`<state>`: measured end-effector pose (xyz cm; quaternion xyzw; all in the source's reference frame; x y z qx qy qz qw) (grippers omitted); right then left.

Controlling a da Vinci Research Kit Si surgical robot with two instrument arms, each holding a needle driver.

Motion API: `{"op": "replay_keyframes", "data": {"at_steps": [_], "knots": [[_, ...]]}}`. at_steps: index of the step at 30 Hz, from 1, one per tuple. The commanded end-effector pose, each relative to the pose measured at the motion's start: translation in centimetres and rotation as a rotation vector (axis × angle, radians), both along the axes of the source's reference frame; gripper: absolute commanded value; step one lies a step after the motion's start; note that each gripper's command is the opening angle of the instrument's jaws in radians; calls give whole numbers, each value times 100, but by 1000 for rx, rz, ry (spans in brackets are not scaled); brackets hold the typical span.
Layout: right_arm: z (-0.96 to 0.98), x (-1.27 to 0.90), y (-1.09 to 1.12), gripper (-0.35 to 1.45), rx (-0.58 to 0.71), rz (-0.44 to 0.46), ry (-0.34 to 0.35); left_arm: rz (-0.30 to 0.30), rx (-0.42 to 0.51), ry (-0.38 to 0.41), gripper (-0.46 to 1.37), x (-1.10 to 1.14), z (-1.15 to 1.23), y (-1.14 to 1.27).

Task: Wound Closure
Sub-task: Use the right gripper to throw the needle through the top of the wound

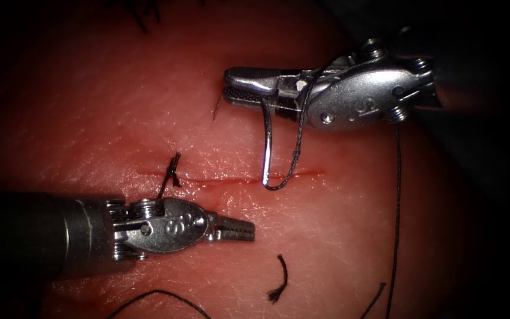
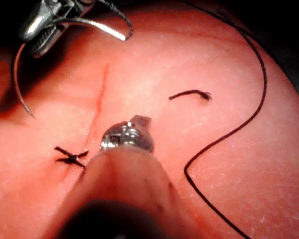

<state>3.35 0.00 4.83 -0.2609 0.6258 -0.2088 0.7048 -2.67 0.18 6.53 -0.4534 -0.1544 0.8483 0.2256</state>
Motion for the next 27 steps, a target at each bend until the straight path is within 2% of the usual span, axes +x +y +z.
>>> {"op": "replay_keyframes", "data": {"at_steps": [1,10,21,27], "knots": [[0,-1,-3,-35,4,6,-18,2,3,-5,-35,1,-1,1],[1,-3,-17,-35,-7,-28,-56,-11,5,-27,-35,8,-6,8],[-1,-19,-19,-35,-8,-27,-68,-14,2,-31,-35,8,-3,7],[6,-22,-22,-35,-15,-17,-93,-15,1,-30,-35,8,-5,6]]}}
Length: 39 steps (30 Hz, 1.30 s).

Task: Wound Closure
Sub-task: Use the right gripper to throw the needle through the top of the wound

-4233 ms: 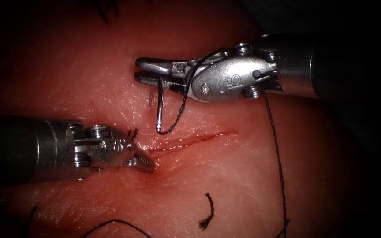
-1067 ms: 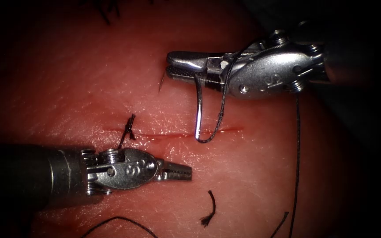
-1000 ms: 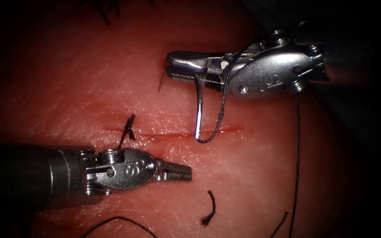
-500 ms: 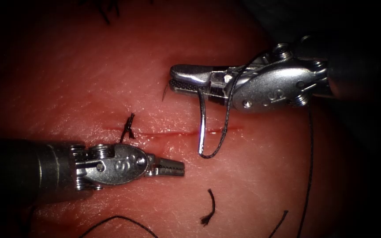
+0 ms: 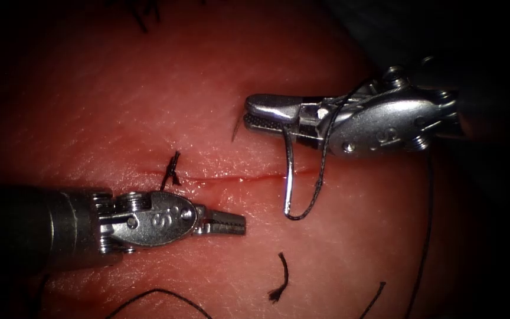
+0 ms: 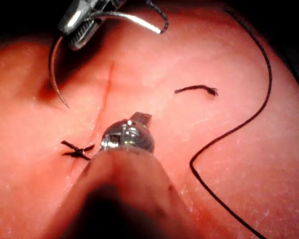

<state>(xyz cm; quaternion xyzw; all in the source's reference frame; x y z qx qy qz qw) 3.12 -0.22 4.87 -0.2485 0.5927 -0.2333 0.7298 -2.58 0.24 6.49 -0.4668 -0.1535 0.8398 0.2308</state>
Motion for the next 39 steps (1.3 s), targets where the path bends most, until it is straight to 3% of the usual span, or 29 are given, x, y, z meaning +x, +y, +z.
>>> {"op": "replay_keyframes", "data": {"at_steps": [1,23,33,39], "knots": [[3,2,-1,-35,-3,6,2,3,2,-2,-35,0,-1,0],[20,8,3,-35,-6,19,-8,4,3,-3,-35,3,-4,-1],[38,16,-8,-35,-17,-12,-37,-3,1,-7,-35,5,-6,1],[54,21,-20,-35,41,-23,-52,-21,-1,-18,-35,10,-8,8]]}}
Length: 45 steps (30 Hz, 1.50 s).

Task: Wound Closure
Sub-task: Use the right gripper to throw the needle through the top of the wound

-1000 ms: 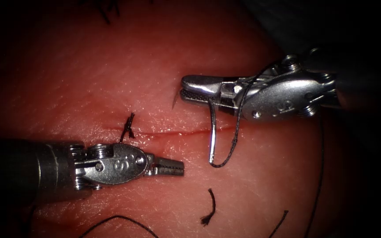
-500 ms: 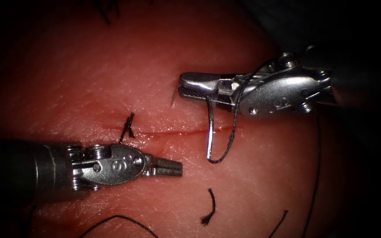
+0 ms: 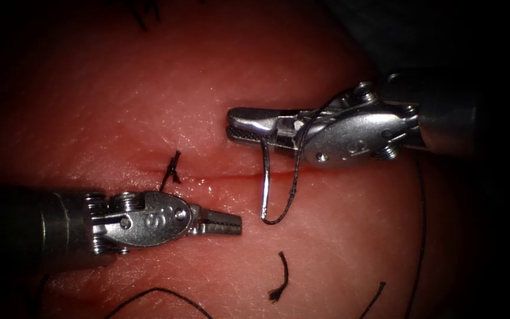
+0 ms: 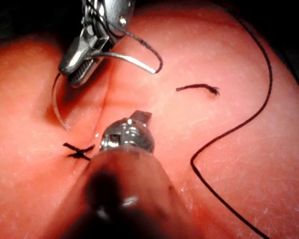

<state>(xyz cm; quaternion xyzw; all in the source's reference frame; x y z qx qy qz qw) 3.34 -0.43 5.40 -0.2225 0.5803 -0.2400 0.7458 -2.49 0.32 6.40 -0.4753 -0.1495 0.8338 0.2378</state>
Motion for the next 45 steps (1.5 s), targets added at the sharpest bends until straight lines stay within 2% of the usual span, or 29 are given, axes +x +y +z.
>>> {"op": "replay_keyframes", "data": {"at_steps": [1,6,19,34,45], "knots": [[3,0,-2,-35,23,4,-1,-2,1,0,-35,1,0,1],[20,4,-13,-35,83,6,-11,-25,-3,23,-35,5,3,7],[60,3,-35,-35,255,74,-30,-28,-14,30,-35,5,12,7],[70,6,-45,-35,364,92,-71,-27,-18,31,-35,8,19,6],[80,12,-49,-35,459,103,-96,-25,-30,34,-35,12,39,8]]}}
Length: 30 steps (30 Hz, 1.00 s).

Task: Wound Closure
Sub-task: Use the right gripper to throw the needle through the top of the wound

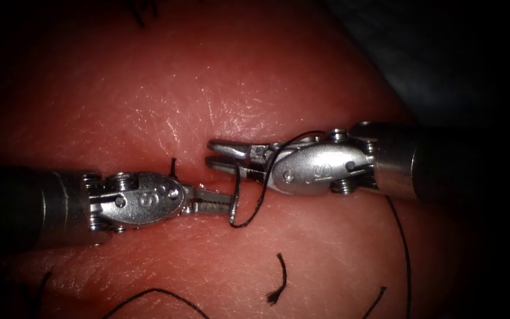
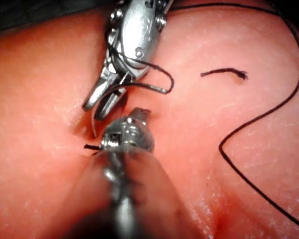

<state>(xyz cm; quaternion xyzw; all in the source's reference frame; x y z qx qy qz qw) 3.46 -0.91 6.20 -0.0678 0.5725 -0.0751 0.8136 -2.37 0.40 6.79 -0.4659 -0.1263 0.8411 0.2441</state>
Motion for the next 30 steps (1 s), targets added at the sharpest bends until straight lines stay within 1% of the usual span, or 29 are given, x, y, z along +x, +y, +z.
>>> {"op": "replay_keyframes", "data": {"at_steps": [1,6,11,14,19,20,23,26,30], "knots": [[3,1,-2,-35,15,3,-5,2,0,-1,-35,0,0,-1],[15,2,-7,-35,45,22,-7,0,0,1,-35,1,0,-1],[14,3,-6,-35,52,27,-6,-3,-3,5,-35,0,3,-4],[5,2,-1,-35,63,42,6,-5,-7,8,-35,-2,6,-8],[-33,2,26,-35,-38,21,23,-2,-9,29,-35,-7,14,-18],[-38,1,29,-35,-45,19,24,0,-9,32,-35,-8,15,-19],[-62,1,44,-35,-84,18,35,13,-9,49,-35,-7,19,-25],[-76,1,51,-35,-94,17,44,17,-13,60,-35,-7,23,-29],[-84,-1,56,-35,-95,12,56,23,-17,64,-35,-6,30,-34]]}}
